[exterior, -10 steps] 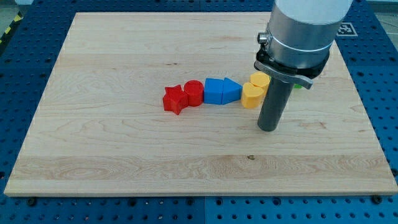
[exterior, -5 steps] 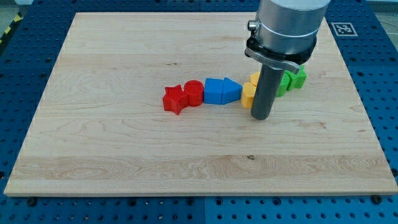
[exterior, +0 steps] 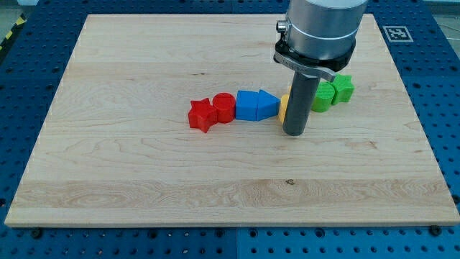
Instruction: Push green blocks to the right of the yellow hexagon
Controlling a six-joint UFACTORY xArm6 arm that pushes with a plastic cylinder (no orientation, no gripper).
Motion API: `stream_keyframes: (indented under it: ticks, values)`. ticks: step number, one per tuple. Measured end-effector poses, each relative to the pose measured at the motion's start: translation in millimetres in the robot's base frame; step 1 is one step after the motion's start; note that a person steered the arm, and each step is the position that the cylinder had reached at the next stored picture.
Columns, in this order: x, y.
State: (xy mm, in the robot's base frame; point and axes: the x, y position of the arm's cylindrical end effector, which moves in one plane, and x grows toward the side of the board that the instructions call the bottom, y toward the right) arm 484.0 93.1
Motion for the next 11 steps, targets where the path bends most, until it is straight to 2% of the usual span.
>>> stream_keyframes:
  ticks: [6,11]
  values:
    - [-4,-17]
    - [-5,0]
